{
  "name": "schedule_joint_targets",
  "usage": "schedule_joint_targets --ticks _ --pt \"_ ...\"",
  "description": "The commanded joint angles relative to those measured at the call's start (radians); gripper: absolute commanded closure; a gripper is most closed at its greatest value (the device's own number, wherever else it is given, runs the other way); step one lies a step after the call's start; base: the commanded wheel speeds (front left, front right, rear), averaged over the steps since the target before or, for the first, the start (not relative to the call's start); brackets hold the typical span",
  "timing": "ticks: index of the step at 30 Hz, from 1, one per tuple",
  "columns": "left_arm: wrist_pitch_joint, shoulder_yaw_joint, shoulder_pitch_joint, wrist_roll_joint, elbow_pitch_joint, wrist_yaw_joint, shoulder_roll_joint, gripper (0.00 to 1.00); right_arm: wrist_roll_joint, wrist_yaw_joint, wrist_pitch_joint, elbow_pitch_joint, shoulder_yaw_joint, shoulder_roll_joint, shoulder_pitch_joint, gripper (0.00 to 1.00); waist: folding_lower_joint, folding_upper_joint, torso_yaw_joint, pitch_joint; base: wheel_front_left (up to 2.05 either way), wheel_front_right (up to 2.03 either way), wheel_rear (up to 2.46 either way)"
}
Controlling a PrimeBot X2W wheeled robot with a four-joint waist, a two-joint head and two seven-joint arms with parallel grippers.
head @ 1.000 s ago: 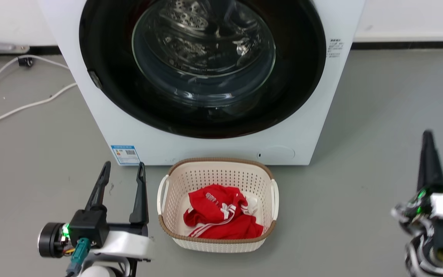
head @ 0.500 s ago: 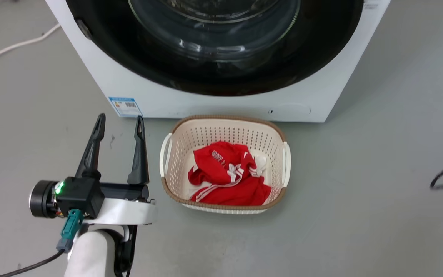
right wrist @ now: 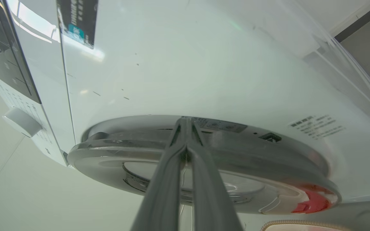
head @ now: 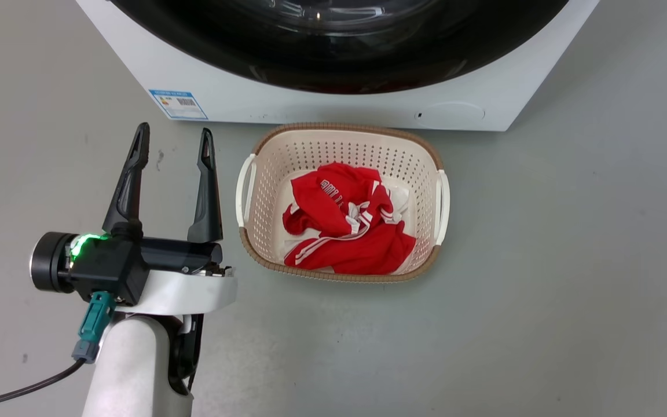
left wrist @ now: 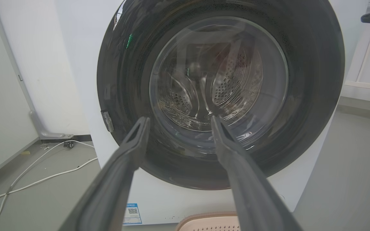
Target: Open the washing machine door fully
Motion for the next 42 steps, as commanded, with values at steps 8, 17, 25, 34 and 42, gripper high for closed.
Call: schedule_joint_targets --ticks 8,17,25,34,42 --pt "-0.002 0.004 -0.044 0.005 -0.013 -0.006 -0.001 0.0 -0.117 0.0 0.086 0.164 0.053 0.037 -0.174 1.0 -0.0001 0.0 0.003 0.069 0.0 0.0 0.0" --pt "-0.002 0.002 -0.058 0.009 -0.005 -0.005 -0.002 0.0 -0.135 0.0 0.214 0.23 0.069 0.08 -0.207 1.0 -0.0001 0.0 0.002 0.083 0.0 0.0 0.0" --pt "-0.002 -0.003 -0.038 0.005 0.011 -0.002 -0.003 0.0 -0.096 0.0 0.382 0.173 0.062 0.072 -0.132 1.0 -0.0001 0.0 -0.006 0.044 0.0 0.0 0.0" --pt "-0.002 -0.014 -0.004 -0.001 0.043 -0.003 -0.004 0.0 -0.044 0.0 0.551 0.089 0.059 0.1 -0.001 1.0 -0.0001 0.0 -0.01 -0.04 0.0 0.0 0.0" --pt "-0.002 -0.03 0.063 -0.003 0.079 -0.008 -0.004 0.0 0.004 0.0 0.67 -0.024 0.071 0.158 0.19 1.0 -0.0001 0.0 -0.013 -0.153 0.0 0.0 0.0"
